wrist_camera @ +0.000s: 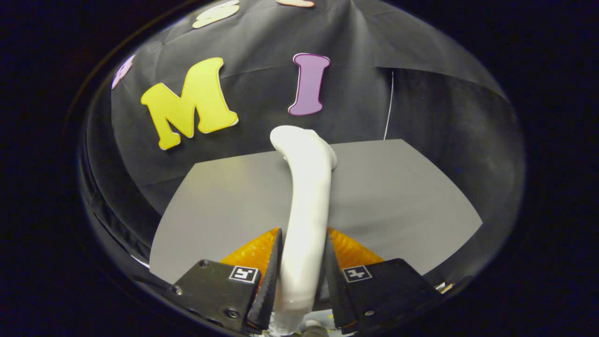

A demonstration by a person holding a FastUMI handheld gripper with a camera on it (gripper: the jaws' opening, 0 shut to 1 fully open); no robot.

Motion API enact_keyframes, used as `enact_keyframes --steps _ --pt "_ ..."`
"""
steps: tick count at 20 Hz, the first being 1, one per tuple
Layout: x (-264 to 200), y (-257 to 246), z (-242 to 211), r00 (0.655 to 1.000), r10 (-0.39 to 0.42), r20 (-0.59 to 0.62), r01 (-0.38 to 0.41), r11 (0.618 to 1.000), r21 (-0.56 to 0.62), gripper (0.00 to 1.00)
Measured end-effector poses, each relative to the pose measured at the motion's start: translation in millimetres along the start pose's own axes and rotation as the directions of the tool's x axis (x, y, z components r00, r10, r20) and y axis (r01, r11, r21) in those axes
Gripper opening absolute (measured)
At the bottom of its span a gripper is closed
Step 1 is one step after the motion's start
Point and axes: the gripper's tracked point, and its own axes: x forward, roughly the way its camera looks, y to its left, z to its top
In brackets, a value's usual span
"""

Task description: Iron the clothes twice with a garment steamer, once on the left side and once on the right side.

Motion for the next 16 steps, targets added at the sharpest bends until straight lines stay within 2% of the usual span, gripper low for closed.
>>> enact_keyframes --steps 4,9,16 --pt "-1.0 5.1 3.0 0.999 0.014 0.041 -0.018 0.996 0.083 0.41" --pt "-10.3 6.8 11.8 0.997 0.004 0.071 -0.015 0.987 0.159 0.34" --pt "-100.0 46.9 -3.2 0.967 0.080 0.243 -0.119 0.982 0.150 0.34"
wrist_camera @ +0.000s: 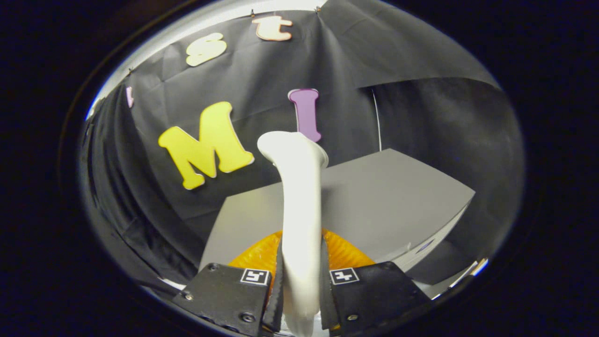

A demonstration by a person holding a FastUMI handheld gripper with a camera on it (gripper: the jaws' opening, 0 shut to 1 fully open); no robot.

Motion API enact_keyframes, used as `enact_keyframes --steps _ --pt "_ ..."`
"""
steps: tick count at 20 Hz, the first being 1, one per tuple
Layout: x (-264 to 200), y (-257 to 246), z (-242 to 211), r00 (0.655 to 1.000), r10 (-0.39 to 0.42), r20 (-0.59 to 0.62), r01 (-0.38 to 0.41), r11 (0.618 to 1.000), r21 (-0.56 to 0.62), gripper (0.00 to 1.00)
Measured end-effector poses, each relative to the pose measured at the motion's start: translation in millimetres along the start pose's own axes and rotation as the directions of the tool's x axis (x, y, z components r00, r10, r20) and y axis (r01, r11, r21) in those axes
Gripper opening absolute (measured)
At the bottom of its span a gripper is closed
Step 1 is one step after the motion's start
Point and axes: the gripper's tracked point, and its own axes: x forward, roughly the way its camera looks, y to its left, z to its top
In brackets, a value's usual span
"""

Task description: Iron the clothes twice with a garment steamer, once on the left side and once on the right side.

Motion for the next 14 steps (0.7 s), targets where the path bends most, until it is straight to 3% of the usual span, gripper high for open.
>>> enact_keyframes --steps 6,14 --pt "-73.9 29.8 -34.1 0.997 0.013 0.075 -0.010 0.999 -0.030 0.34" --pt "-144.2 55.3 -88.0 0.996 0.005 0.087 -0.003 1.000 -0.025 0.34"
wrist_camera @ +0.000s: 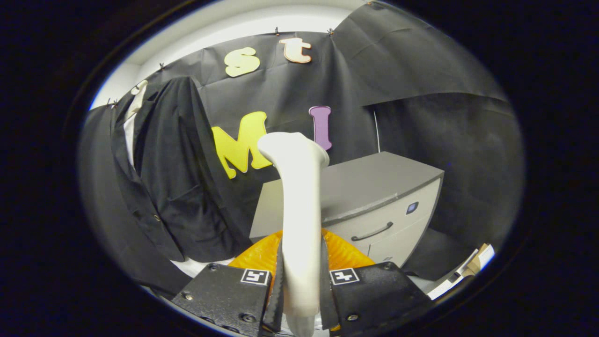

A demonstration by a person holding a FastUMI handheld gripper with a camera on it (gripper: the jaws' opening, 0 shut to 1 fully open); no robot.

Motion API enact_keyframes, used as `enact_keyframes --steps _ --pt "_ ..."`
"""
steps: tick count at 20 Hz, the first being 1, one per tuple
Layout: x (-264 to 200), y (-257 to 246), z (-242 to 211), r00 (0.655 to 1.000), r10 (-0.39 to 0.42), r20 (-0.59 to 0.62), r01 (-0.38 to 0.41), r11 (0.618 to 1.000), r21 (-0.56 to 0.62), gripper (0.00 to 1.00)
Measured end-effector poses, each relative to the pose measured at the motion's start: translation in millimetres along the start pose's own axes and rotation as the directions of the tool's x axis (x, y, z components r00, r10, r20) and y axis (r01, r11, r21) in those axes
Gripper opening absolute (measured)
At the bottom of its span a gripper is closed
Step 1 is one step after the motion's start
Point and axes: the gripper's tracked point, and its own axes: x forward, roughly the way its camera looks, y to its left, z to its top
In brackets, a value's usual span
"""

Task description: Iron the clothes twice with a garment steamer, once on the left side and once on the right side.

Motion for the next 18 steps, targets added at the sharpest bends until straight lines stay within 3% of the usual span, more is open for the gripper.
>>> enact_keyframes --steps 9,18 --pt "-66.7 36.0 -23.3 0.998 -0.014 0.056 0.014 1.000 -0.010 0.34" --pt "-92.7 93.8 -9.2 0.990 0.054 0.128 -0.044 0.996 -0.078 0.34"
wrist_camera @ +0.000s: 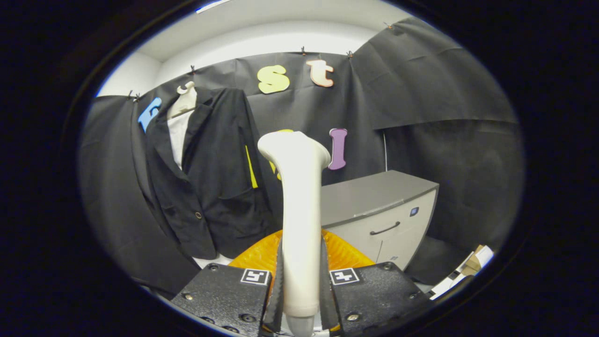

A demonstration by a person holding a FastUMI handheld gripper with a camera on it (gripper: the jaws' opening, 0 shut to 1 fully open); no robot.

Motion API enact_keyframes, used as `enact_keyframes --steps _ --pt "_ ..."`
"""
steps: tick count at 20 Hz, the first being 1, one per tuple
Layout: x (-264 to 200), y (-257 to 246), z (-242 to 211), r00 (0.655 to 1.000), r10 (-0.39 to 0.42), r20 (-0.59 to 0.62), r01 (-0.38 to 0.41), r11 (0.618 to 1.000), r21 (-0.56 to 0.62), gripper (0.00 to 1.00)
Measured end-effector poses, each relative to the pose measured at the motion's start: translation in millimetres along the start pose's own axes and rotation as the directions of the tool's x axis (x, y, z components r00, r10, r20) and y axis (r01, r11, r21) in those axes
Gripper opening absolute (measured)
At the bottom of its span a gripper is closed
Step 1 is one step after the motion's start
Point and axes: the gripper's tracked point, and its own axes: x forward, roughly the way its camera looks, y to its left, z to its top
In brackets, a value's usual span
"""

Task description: Iron the clothes twice with a garment steamer, once on the left side and once on the right side.

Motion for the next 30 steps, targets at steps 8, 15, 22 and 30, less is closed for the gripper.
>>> enact_keyframes --steps 8,15,22,30 --pt "20.8 32.3 41.2 0.995 0.036 0.097 -0.033 0.999 -0.037 0.34" --pt "64.0 63.7 77.6 0.981 0.115 0.154 -0.108 0.993 -0.053 0.34" --pt "90.4 102.2 130.3 0.942 0.179 0.285 -0.166 0.984 -0.071 0.34" --pt "114.4 151.9 183.3 0.875 0.237 0.423 -0.202 0.971 -0.125 0.34"
